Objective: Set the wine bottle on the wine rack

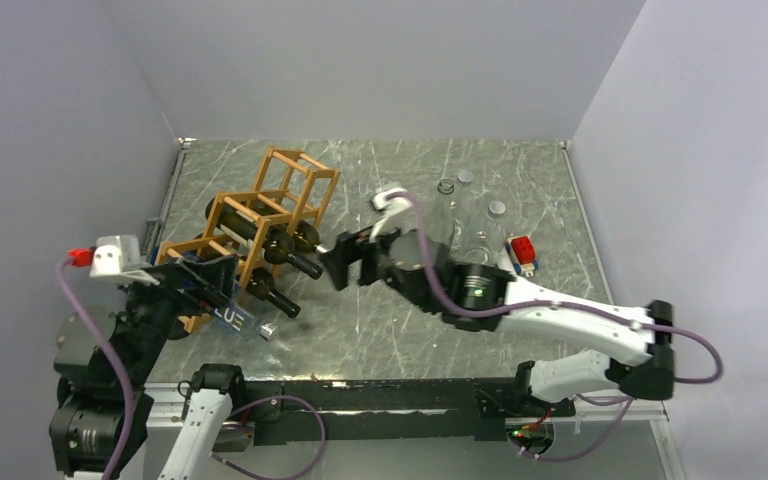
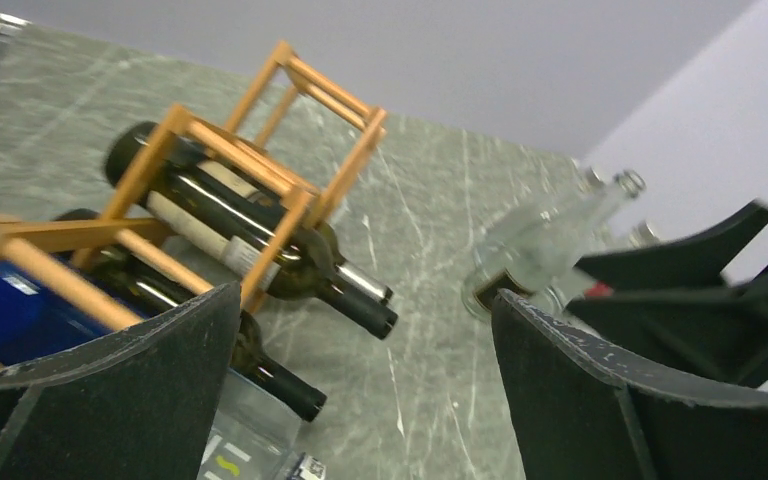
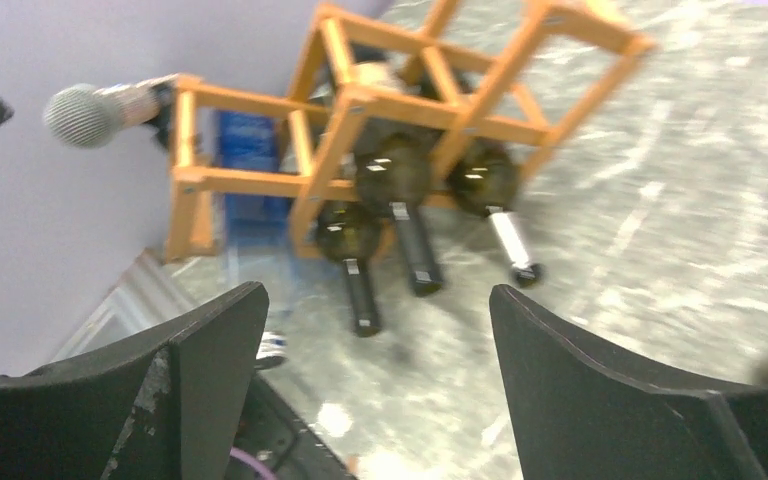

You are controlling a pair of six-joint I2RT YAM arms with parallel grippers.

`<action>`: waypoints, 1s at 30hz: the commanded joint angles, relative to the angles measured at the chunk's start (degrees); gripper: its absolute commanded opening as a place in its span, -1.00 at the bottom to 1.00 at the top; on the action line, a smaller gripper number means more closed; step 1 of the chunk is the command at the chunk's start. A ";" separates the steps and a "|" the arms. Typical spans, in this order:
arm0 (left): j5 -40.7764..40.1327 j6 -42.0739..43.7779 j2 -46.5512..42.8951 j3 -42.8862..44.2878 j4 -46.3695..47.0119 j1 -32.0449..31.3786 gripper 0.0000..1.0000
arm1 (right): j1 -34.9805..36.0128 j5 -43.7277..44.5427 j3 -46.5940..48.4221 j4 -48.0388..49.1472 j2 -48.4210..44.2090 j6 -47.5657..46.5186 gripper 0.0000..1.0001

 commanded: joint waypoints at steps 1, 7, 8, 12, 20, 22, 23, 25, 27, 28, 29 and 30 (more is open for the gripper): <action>13.32 0.83 1.80 -3.11 6.64 -0.14 0.99 | -3.99 9.86 -3.19 -14.78 -9.84 -0.25 0.73; 30.74 -8.38 2.91 -12.33 23.03 0.03 0.99 | -14.29 7.41 -10.91 -14.93 -21.18 -5.31 0.76; 31.22 -10.00 2.88 -14.04 25.56 0.03 0.99 | -16.43 6.27 -11.18 -15.34 -21.64 -5.87 0.76; 32.49 -13.01 3.45 -19.05 32.04 0.03 0.99 | -23.63 3.66 -10.72 -15.73 -19.62 -9.15 0.78; 31.31 -15.60 7.04 -24.51 38.58 -0.27 0.99 | -32.99 1.77 -5.92 -12.70 -8.99 -11.76 0.61; 29.28 -17.24 7.36 -25.73 40.97 -0.67 0.99 | -33.62 2.46 -5.33 -11.33 -6.62 -12.77 0.44; 28.24 -17.84 7.84 -26.08 42.43 -1.34 0.99 | -33.74 3.17 -4.74 -11.13 -5.33 -13.07 0.39; 25.23 -17.67 9.40 -25.87 42.81 -3.25 0.99 | -33.85 4.08 -3.87 -9.99 -2.81 -13.53 0.34; 20.22 -16.91 11.67 -25.01 42.38 -6.63 0.99 | -33.86 4.84 -3.89 -7.88 -1.45 -13.89 0.32; 16.25 -16.29 12.96 -24.25 42.07 -8.78 0.99 | -33.88 5.24 -3.66 -7.45 -0.92 -13.88 0.32; 13.22 -15.68 14.35 -23.67 41.68 -11.21 0.99 | -33.92 5.89 -3.30 -7.38 -0.29 -13.81 0.31; 9.96 -15.10 15.88 -23.23 41.34 -13.78 0.99 | -33.96 6.39 -3.14 -7.19 0.11 -13.83 0.31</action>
